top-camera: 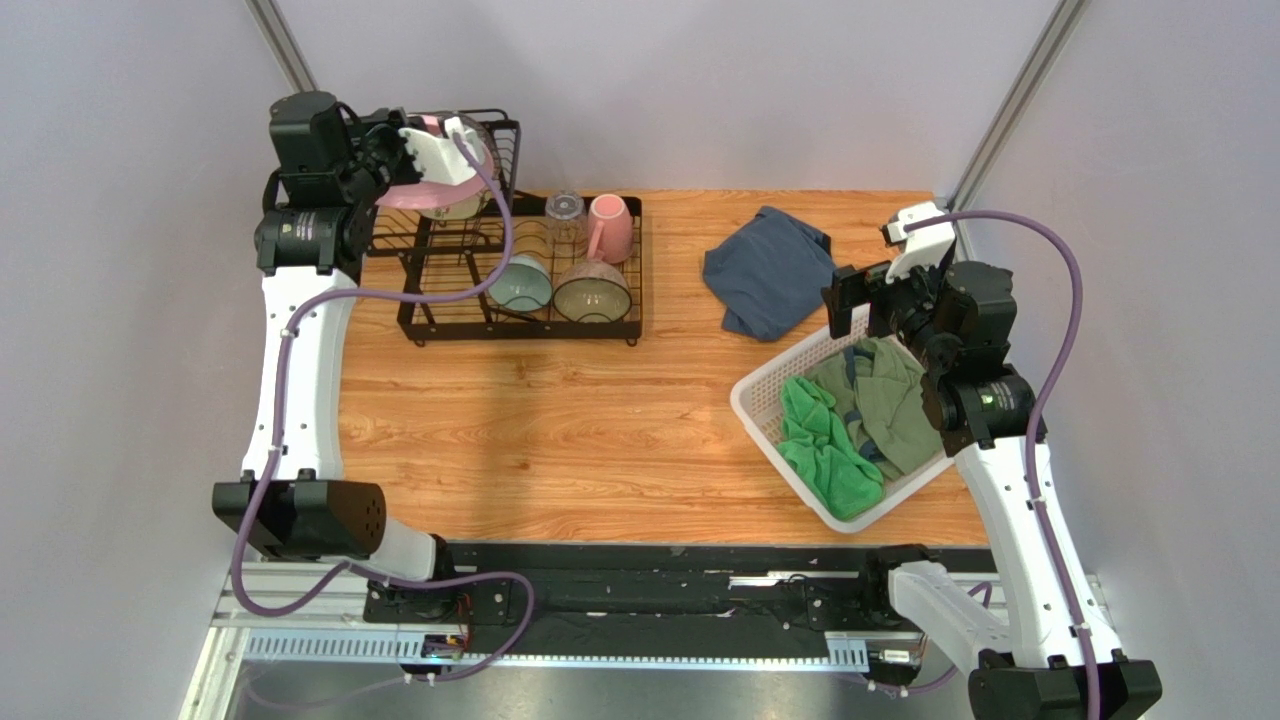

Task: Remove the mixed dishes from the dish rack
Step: Pick up the plate from the dish rack.

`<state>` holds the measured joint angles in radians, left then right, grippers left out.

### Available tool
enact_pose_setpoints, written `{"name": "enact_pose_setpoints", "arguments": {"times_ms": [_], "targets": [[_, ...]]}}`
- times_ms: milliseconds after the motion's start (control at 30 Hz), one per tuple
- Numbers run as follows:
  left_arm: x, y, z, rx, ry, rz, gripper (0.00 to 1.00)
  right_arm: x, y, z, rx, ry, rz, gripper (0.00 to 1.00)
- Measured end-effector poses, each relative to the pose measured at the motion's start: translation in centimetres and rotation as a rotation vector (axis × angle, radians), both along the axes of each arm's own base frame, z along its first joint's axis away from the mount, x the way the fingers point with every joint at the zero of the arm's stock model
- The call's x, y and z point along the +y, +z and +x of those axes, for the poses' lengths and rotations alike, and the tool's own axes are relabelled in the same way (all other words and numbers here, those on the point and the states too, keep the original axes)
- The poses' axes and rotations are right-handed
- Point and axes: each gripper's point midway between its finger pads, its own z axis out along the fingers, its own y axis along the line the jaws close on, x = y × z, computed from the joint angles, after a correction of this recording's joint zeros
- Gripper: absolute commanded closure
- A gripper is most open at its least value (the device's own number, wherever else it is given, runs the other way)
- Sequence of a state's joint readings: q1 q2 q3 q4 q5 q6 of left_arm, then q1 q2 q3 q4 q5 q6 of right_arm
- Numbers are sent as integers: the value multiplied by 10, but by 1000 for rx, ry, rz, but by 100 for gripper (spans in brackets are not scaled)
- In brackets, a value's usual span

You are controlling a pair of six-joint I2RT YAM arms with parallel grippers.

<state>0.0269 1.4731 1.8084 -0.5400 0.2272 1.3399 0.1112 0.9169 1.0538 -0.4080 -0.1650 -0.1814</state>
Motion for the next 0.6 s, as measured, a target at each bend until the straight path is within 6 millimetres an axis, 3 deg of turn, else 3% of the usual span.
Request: {"name": "enact_pose_setpoints", "arguments": {"times_ms": [300,600], "targets": [[-6,48,-45,-109,-17,-61,100,0,0,0,0,2,0,0],[-25,86,-115,-170,-72,-326,100,1,-5,2,15,2,-1,0]]}}
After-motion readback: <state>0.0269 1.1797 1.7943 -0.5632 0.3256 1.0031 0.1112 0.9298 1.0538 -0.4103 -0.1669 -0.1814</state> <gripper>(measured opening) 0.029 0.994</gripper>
